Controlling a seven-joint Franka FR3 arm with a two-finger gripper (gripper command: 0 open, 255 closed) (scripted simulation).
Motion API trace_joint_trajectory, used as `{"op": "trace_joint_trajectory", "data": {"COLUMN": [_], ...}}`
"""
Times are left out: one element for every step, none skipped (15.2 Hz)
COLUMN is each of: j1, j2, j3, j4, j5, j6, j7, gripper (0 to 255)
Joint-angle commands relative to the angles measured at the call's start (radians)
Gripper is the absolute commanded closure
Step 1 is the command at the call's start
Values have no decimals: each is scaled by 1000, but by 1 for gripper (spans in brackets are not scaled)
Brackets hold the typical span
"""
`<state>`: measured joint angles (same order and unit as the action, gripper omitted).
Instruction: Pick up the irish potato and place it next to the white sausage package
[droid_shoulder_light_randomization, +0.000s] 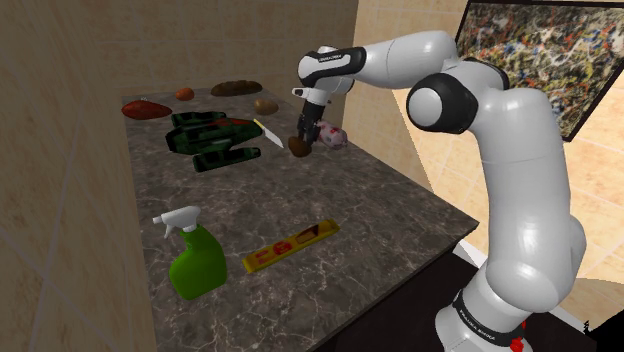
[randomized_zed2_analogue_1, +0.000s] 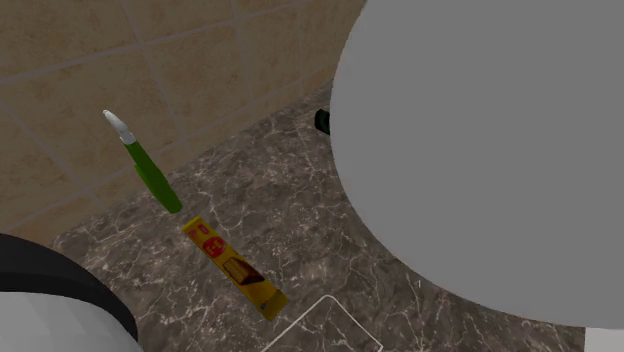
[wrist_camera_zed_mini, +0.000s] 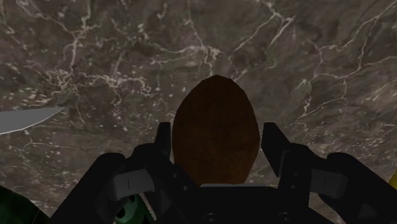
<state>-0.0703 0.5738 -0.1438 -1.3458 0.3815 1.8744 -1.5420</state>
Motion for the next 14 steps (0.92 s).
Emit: {"op": "trace_joint_trajectory", "data": {"j1": [1,1,1,1,2,2,2,2,2,2,2,2,2,3], "j2": [8,11,15,19,23,27,32,36,41,46,55,55,55,55], "j3": [1,2,2,3,4,5,5,6,7,8,9,9,9,8], "j4": [-15,-23,-30,-38,-44,-51,-57,-63,-69,-74,-83,-83,-83,-83], "j5": [3,5,7,8,10,12,14,15,17,19,23,23,23,23], "j6": [23,33,44,55,65,75,85,95,105,115,132,132,132,132], "j7": [-7,-11,-14,-18,-21,-25,-28,-32,-35,-38,-44,-44,-45,-45], "gripper": [255,255,255,255,255,255,255,255,255,255,255,255,255,255]}}
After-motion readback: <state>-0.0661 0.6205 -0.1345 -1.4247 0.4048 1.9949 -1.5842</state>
